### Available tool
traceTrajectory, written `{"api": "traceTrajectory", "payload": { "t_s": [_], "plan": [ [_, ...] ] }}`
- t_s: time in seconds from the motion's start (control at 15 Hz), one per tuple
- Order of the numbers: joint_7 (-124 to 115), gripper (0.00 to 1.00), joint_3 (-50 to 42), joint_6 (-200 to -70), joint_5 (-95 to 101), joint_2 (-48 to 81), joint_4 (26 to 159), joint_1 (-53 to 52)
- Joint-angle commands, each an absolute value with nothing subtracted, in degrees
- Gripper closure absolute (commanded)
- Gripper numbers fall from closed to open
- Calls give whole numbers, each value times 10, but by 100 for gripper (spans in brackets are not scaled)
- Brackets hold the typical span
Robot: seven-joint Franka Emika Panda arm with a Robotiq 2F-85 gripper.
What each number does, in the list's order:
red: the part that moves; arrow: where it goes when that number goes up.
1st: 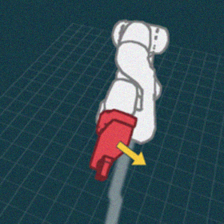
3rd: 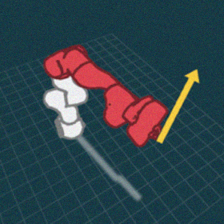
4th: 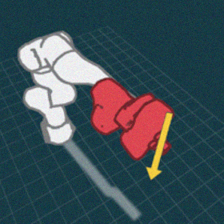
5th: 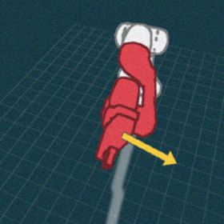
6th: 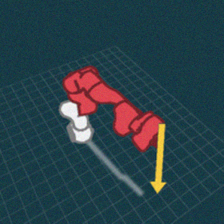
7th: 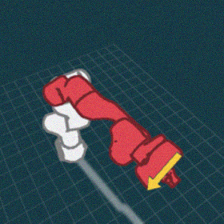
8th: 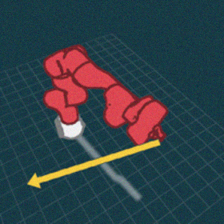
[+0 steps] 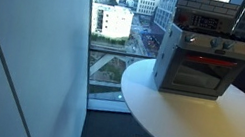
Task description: Turn the second knob from the left to the right.
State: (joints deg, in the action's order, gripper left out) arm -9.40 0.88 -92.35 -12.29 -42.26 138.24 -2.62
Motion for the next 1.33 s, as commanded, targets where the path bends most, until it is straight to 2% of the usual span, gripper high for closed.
{"api": "traceTrajectory", "payload": {
  "t_s": [0.0,0.67,1.27],
  "plan": [
    [-88,0,17,-921,-128,-422,1381,-15],
    [-96,0,30,-983,-115,-352,1318,-5],
    [-115,0,32,-1047,-81,-224,1203,6]
  ]
}}
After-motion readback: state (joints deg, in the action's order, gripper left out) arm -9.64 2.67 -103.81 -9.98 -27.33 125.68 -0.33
